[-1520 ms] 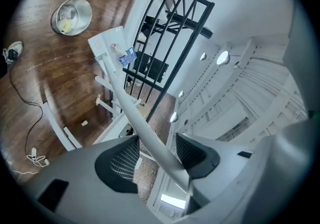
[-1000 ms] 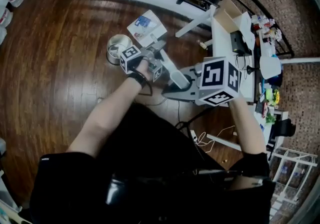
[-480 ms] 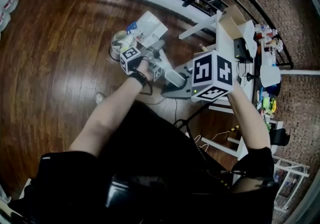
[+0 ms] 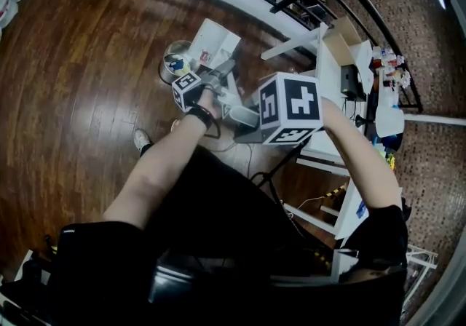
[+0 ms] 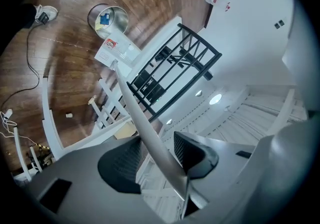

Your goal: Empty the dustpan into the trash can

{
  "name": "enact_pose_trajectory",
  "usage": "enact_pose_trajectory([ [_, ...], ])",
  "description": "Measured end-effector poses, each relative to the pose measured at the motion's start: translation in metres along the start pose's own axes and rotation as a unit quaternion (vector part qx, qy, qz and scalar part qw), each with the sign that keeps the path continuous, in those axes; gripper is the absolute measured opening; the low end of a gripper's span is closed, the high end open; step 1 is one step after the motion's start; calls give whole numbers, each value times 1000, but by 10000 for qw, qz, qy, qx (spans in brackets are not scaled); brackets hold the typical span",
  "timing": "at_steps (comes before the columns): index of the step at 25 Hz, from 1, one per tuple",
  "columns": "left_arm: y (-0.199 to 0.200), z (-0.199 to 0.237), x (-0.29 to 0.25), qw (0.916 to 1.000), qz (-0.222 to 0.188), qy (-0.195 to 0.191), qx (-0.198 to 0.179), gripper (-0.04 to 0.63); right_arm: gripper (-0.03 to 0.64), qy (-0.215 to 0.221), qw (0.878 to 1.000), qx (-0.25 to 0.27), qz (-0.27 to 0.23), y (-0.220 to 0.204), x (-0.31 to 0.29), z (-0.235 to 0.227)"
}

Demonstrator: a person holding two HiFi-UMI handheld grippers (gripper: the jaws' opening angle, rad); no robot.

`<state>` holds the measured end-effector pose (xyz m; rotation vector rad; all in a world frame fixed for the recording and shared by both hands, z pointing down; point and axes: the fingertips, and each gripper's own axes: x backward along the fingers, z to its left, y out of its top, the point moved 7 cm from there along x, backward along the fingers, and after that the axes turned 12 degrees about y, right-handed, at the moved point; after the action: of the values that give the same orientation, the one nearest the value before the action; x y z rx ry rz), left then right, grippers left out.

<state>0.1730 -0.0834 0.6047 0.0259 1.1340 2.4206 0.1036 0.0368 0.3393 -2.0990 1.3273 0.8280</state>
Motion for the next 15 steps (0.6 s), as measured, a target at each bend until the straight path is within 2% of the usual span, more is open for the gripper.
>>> enact_pose_trajectory([
  [7, 10, -2, 1, 9997, -70, -132, 171, 183, 8, 68, 9951, 103, 982, 12, -9, -8],
  [15, 16, -5, 4, 9987, -109, -445, 205, 179, 8, 60, 9761, 335, 2148, 23, -18, -9],
])
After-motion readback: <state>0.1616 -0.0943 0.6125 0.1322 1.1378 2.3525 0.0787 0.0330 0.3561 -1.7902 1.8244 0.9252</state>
